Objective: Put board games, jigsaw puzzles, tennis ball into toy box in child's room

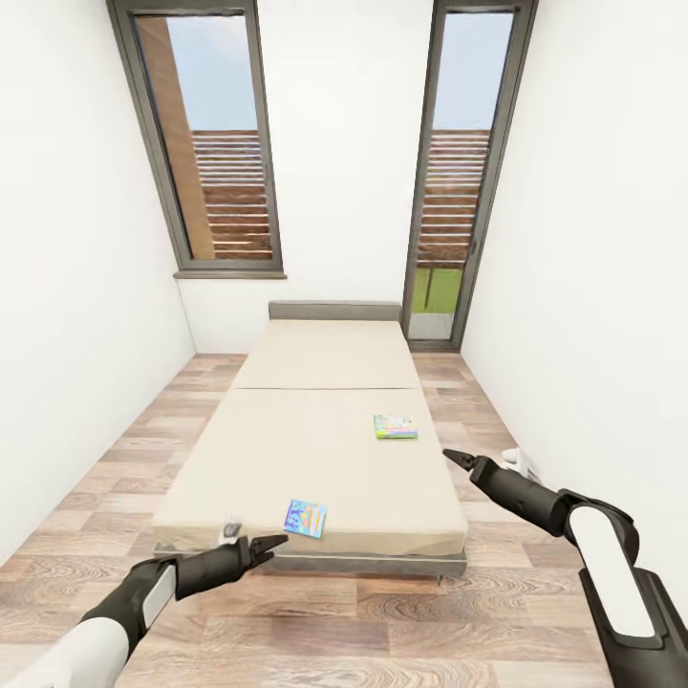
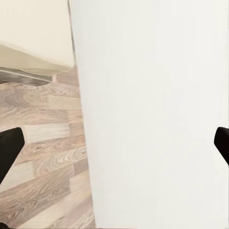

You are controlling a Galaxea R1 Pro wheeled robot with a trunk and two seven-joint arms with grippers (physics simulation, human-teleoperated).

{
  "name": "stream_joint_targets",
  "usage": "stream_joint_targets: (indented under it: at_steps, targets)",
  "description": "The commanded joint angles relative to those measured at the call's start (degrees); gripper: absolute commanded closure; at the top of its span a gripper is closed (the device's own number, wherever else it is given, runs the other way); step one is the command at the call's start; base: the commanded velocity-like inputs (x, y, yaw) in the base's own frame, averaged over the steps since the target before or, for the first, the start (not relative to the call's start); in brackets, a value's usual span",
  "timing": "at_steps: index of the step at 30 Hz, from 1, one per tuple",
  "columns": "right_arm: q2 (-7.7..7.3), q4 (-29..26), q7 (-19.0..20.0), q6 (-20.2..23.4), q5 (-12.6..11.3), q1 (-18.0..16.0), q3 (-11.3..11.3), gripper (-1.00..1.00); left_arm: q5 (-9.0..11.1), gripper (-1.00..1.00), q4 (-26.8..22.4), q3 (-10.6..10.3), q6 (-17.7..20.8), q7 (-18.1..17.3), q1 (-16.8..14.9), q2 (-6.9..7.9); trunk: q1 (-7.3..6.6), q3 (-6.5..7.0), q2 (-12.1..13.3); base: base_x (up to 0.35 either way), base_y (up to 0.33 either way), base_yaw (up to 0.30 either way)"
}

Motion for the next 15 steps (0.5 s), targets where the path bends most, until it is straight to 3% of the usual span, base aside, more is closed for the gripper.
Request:
stream_joint_targets:
  at_steps: [1, 5, 7, 11, 15]
  targets:
    - [0.11, -0.05, 0.22, 0.17, -0.37, -0.06, -0.08, -1.00, 0.74, -1.00, -0.01, 0.93, 0.65, -0.79, -0.05, 0.04, 0.04, -0.13, -0.13, 0.000, 0.000, 0.000]
    - [0.27, -0.15, 1.70, 0.07, -0.38, -0.05, -0.09, -1.00, 2.95, -1.00, 0.09, 3.87, 2.12, -2.28, -0.05, 0.20, 0.04, -0.13, -0.13, 0.000, 0.000, 0.000]
    - [0.37, -0.15, 2.44, 0.00, -0.34, -0.05, -0.07, -1.00, 3.93, -1.00, 0.10, 5.23, 4.80, -2.40, -0.05, 0.22, 0.04, -0.13, -0.13, 0.000, 0.000, 0.000]
    - [0.45, -0.09, 3.07, -0.05, -0.29, -0.05, -0.09, -1.00, 4.59, -1.00, 0.06, 6.37, 8.80, -1.36, -0.05, -0.05, 0.04, -0.13, -0.13, 0.000, 0.000, 0.000]
    - [0.47, 0.00, 3.24, -0.12, -0.26, -0.05, -0.06, -1.00, 4.84, -1.00, 0.04, 6.73, 9.66, -0.73, -0.05, -0.11, 0.04, -0.13, -0.13, 0.000, 0.000, 0.000]
